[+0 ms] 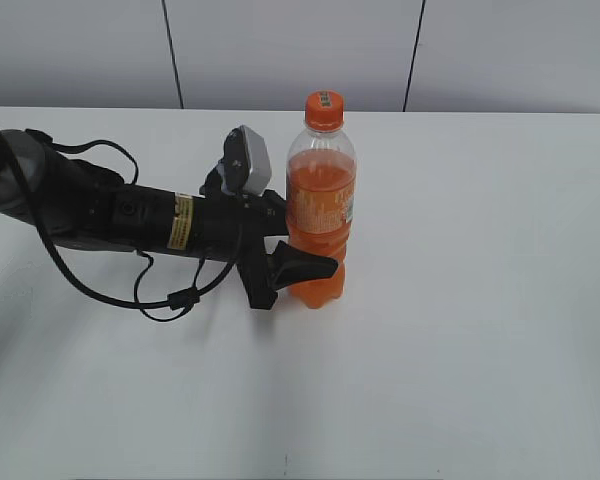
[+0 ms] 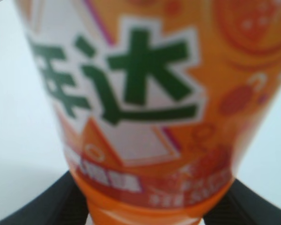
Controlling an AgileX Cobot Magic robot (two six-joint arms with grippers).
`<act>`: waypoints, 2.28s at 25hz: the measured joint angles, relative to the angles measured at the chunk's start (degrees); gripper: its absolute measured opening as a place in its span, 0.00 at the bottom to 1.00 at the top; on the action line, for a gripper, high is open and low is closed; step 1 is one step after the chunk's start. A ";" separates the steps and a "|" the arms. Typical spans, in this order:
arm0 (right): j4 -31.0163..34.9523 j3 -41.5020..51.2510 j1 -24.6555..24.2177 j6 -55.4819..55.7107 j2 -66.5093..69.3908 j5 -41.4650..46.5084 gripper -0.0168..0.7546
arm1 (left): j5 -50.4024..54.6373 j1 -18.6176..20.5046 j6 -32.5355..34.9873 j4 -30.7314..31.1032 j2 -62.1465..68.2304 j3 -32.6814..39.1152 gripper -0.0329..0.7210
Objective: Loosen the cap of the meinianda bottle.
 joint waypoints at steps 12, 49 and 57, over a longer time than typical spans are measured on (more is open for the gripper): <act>0.05 -17.52 0.00 0.85 29.12 6.02 0.59 | -0.15 0.00 0.00 0.13 0.00 0.00 0.59; 10.52 -53.25 3.42 -1.74 80.10 6.93 0.57 | -0.65 0.00 0.00 1.41 0.00 0.00 0.59; 12.15 -57.95 13.84 -1.14 85.11 6.96 0.56 | -1.22 0.00 0.00 2.34 0.00 0.00 0.59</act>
